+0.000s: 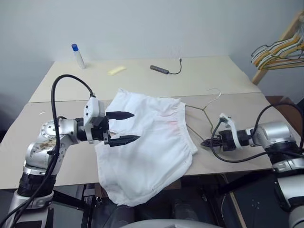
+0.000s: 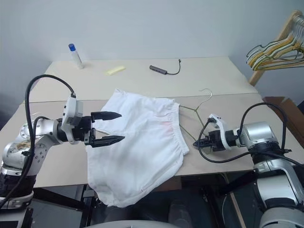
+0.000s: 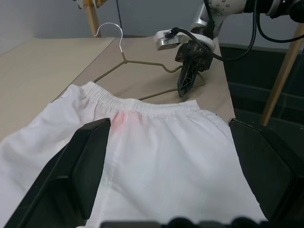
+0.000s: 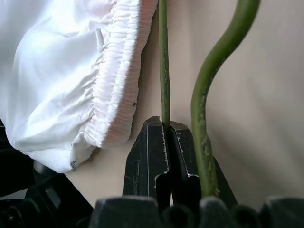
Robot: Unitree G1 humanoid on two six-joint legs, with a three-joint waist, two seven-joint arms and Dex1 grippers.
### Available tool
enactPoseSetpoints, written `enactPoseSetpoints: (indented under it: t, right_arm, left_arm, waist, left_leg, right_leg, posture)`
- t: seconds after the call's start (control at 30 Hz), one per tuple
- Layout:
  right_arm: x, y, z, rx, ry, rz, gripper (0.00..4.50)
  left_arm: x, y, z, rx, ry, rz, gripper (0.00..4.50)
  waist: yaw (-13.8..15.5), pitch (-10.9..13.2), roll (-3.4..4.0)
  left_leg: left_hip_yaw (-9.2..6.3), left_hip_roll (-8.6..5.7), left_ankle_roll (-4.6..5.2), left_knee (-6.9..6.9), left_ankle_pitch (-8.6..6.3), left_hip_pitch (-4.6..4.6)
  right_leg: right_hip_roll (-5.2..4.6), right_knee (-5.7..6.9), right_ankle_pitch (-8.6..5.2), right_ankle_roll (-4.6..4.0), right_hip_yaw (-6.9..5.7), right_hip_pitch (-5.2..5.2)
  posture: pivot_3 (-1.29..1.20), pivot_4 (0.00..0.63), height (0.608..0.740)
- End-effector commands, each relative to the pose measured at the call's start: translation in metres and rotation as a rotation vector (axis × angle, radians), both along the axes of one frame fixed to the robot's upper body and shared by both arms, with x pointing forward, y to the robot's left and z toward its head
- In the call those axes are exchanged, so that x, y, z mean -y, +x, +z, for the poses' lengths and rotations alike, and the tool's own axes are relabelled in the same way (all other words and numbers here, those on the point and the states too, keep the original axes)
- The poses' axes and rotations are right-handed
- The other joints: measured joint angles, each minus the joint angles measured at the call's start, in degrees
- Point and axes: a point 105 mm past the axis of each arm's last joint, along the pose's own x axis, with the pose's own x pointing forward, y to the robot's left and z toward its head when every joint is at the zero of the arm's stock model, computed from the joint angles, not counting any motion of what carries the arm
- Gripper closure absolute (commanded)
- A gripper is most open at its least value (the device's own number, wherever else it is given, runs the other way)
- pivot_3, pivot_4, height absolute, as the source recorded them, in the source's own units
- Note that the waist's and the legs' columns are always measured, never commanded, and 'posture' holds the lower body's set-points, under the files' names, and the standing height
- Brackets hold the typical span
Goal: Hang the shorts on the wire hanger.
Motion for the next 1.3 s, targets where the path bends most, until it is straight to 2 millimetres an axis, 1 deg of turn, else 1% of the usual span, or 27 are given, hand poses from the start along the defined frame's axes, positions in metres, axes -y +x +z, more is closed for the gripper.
enactPoseSetpoints:
  t: [0.03, 0.1, 0.13, 0.23, 0.3, 0.33, 0.37, 0.5, 0.57, 0.63, 0.8, 0.83, 0.9, 0.97, 1.03, 1.13, 1.2, 1.3]
  right_arm:
    - [-0.001, 0.015, 0.021, 0.118, -0.008, 0.033, 4.50]
    - [0.001, 0.019, 0.029, 0.209, -0.060, 0.059, 4.50]
    - [0.003, 0.021, 0.032, 0.281, -0.111, 0.082, 4.50]
    - [0.002, 0.026, 0.048, 0.589, -0.333, 0.215, 4.50]
    - [-0.007, 0.026, 0.062, 0.773, -0.429, 0.306, 4.50]
    - [-0.013, 0.025, 0.067, 0.836, -0.464, 0.344, 4.50]
    - [-0.016, 0.024, 0.070, 0.873, -0.484, 0.366, 4.50]
    - [-0.041, 0.016, 0.084, 1.052, -0.590, 0.527, 4.50]
    - [-0.052, 0.013, 0.090, 1.099, -0.604, 0.563, 4.50]
    - [-0.062, 0.010, 0.096, 1.130, -0.605, 0.600, 4.50]
    - [-0.070, 0.010, 0.102, 1.144, -0.673, 0.668, 4.50]
    - [-0.071, 0.009, 0.103, 1.144, -0.673, 0.676, 4.50]
    - [-0.075, 0.007, 0.106, 1.148, -0.668, 0.691, 4.50]
    - [-0.078, 0.005, 0.109, 1.148, -0.660, 0.699, 4.50]
    - [-0.080, 0.003, 0.111, 1.146, -0.647, 0.703, 4.50]
    - [-0.084, -0.002, 0.115, 1.137, -0.608, 0.703, 4.50]
    - [-0.086, -0.004, 0.118, 1.123, -0.580, 0.688, 4.50]
    - [-0.086, -0.007, 0.119, 1.101, -0.566, 0.675, 4.50]
  left_arm:
    - [0.000, -0.003, 0.012, 0.054, -0.007, 0.002, 0.18]
    - [0.000, -0.003, 0.012, 0.056, -0.007, 0.007, 0.18]
    - [-0.001, -0.002, 0.012, 0.057, -0.006, 0.010, 0.18]
    - [-0.004, 0.002, 0.012, 0.061, 0.000, 0.026, 0.18]
    - [-0.006, 0.009, 0.014, 0.079, 0.008, 0.037, 0.18]
    - [-0.007, 0.013, 0.016, 0.091, 0.014, 0.043, 0.18]
    - [-0.008, 0.016, 0.017, 0.100, 0.018, 0.047, 0.18]
    - [-0.020, 0.041, 0.033, 0.198, 0.075, 0.078, 0.18]
    - [-0.021, 0.051, 0.040, 0.239, 0.102, 0.061, 0.18]
    - [-0.017, 0.057, 0.041, 0.283, 0.154, 0.002, 0.18]
    - [0.000, 0.068, 0.037, 0.333, 0.273, -0.155, 0.18]
    - [0.002, 0.069, 0.034, 0.340, 0.303, -0.184, 0.18]
    - [0.004, 0.074, 0.022, 0.354, 0.415, -0.231, 0.18]
    - [0.005, 0.087, 0.008, 0.358, 0.526, -0.209, 0.18]
    - [0.008, 0.095, -0.003, 0.364, 0.588, -0.213, 0.18]
    - [0.018, 0.106, -0.006, 0.370, 0.579, -0.176, 0.75]
    - [0.025, 0.107, -0.004, 0.362, 0.537, -0.175, 1.34]
    - [0.028, 0.106, -0.005, 0.350, 0.510, -0.185, 2.28]
  waist:
    - [0.2, 0.0, 0.01]
    - [0.4, 0.0, 0.03]
    - [0.4, 0.0, 0.04]
    - [0.8, 0.0, 0.04]
    - [0.8, 0.0, 0.05]
    - [0.6, 0.0, 0.05]
    - [0.4, 0.0, 0.06]
    - [-0.2, 0.0, 0.05]
    - [-0.5, 0.0, 0.05]
    - [-0.9, 0.0, 0.05]
    - [-1.4, 0.0, 0.05]
    - [-1.5, 0.0, 0.05]
    - [-1.6, 0.0, 0.05]
    - [-1.8, 0.0, 0.05]
    - [-1.8, 0.0, 0.05]
    - [-1.9, 0.0, 0.05]
    - [-2.2, 0.0, 0.05]
    - [-2.8, 0.0, 0.05]
  left_leg:
    - [0.00, 0.01, 0.00, 0.00, 0.00, -0.01]
    - [-0.01, 0.01, 0.00, 0.00, 0.00, 0.00]
    - [-0.02, 0.00, -0.01, 0.00, 0.01, 0.01]
    - [-0.06, 0.01, -0.02, 0.00, 0.01, 0.00]
    - [-0.04, 0.01, -0.02, 0.00, 0.00, -0.02]
    - [-0.03, 0.01, -0.02, 0.00, 0.00, -0.03]
    - [-0.02, 0.01, -0.04, 0.00, 0.01, -0.02]
    - [-0.03, 0.01, -0.18, 0.00, 0.10, 0.03]
    - [-0.04, 0.02, -0.19, 0.00, 0.11, 0.05]
    - [-0.04, 0.02, -0.18, 0.00, 0.11, 0.02]
    - [-0.02, -0.02, -0.18, 0.01, 0.10, -0.10]
    - [-0.02, -0.02, -0.17, 0.01, 0.10, -0.11]
    - [-0.02, -0.01, -0.17, 0.01, 0.10, -0.14]
    - [-0.03, -0.01, -0.17, 0.01, 0.10, -0.15]
    - [-0.02, -0.01, -0.16, 0.01, 0.10, -0.15]
    - [-0.03, -0.01, -0.16, 0.02, 0.10, -0.17]
    - [-0.03, 0.00, -0.15, 0.02, 0.09, -0.28]
    - [-0.05, 0.01, -0.15, 0.30, 0.10, -0.84]
  right_leg:
    - [0.01, 0.02, 0.00, 0.00, -0.01, -0.02]
    - [0.01, 0.08, 0.00, -0.01, -0.03, -0.03]
    - [0.01, 0.11, 0.00, -0.01, -0.03, -0.03]
    - [0.00, 0.12, -0.01, 0.01, -0.09, -0.03]
    - [-0.01, 0.11, -0.02, 0.02, -0.10, -0.06]
    - [-0.01, 0.11, -0.02, 0.02, -0.10, -0.06]
    - [0.01, 0.12, -0.02, 0.02, -0.10, -0.07]
    - [0.03, 0.15, 0.00, -0.01, -0.10, -0.05]
    - [0.05, 0.15, 0.00, -0.02, -0.11, -0.03]
    - [0.05, 0.12, -0.01, -0.03, -0.11, -0.03]
    - [0.01, 0.04, -0.01, -0.02, -0.14, -0.06]
    - [0.02, 0.03, -0.01, -0.02, -0.14, -0.06]
    - [0.02, 0.02, -0.01, -0.02, -0.16, -0.09]
    - [0.04, 0.03, -0.01, -0.02, -0.16, -0.11]
    - [0.03, 0.04, -0.01, -0.02, -0.15, -0.11]
    - [0.03, 0.05, -0.01, -0.02, -0.16, -0.12]
    - [0.03, 0.06, -0.01, -0.02, -0.16, -0.22]
    - [0.03, 0.28, 0.00, -0.01, -0.15, -0.77]
  posture:
    - [0.05, 0.000, 0.740]
    - [0.05, 0.000, 0.740]
    - [0.04, 0.000, 0.740]
    - [0.02, 0.000, 0.740]
    - [0.00, 0.000, 0.740]
    - [-0.01, 0.000, 0.740]
    - [-0.01, 0.000, 0.740]
    - [-0.04, 0.000, 0.740]
    - [-0.05, 0.000, 0.740]
    - [-0.05, 0.000, 0.740]
    - [-0.07, 0.000, 0.740]
    - [-0.07, 0.000, 0.740]
    - [-0.08, 0.000, 0.740]
    - [-0.08, 0.000, 0.740]
    - [-0.09, 0.000, 0.740]
    - [-0.10, 0.000, 0.740]
    - [-0.11, 0.000, 0.740]
    - [-0.12, 0.000, 0.740]
